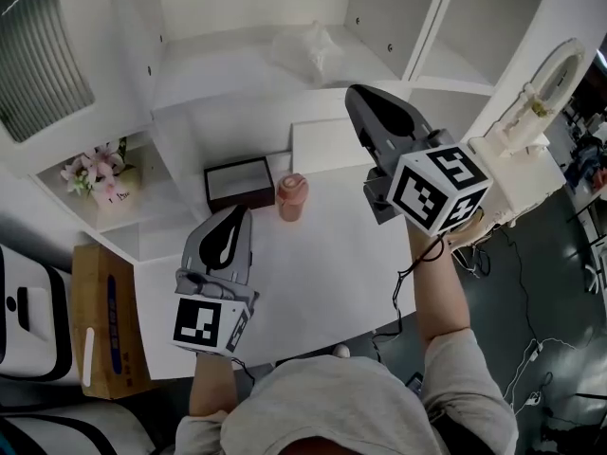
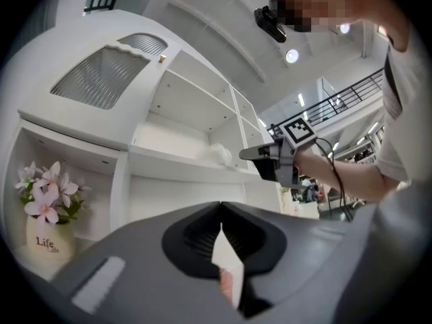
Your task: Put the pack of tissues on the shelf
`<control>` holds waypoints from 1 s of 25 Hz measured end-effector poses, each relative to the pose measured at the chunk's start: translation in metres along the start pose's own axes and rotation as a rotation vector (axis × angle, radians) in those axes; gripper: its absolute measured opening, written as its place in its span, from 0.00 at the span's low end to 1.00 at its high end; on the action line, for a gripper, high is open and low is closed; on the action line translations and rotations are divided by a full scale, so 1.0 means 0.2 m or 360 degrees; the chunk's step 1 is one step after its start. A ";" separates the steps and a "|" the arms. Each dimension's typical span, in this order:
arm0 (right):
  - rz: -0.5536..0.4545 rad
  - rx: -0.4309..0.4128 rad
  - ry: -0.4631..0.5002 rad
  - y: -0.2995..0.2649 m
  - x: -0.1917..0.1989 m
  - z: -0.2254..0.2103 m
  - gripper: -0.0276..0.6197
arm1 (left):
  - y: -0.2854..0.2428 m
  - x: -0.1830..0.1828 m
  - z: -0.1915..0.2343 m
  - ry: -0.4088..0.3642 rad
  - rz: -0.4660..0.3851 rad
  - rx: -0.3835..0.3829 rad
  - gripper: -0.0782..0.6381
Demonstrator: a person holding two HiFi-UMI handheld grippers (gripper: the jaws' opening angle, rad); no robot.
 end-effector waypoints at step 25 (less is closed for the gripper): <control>0.0167 -0.0058 0.0044 0.41 0.34 0.08 0.04 | -0.05 0.01 -0.30 0.0020 0.0043 0.0114 0.11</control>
Point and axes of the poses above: the fingertips, and each gripper's own axes: y backward along the fingers, z to its left, x out of its underside, the point moved 7 cm from there along y, backward along the fingers, and after that the axes turned 8 degrees about -y, right-handed, at the moved point
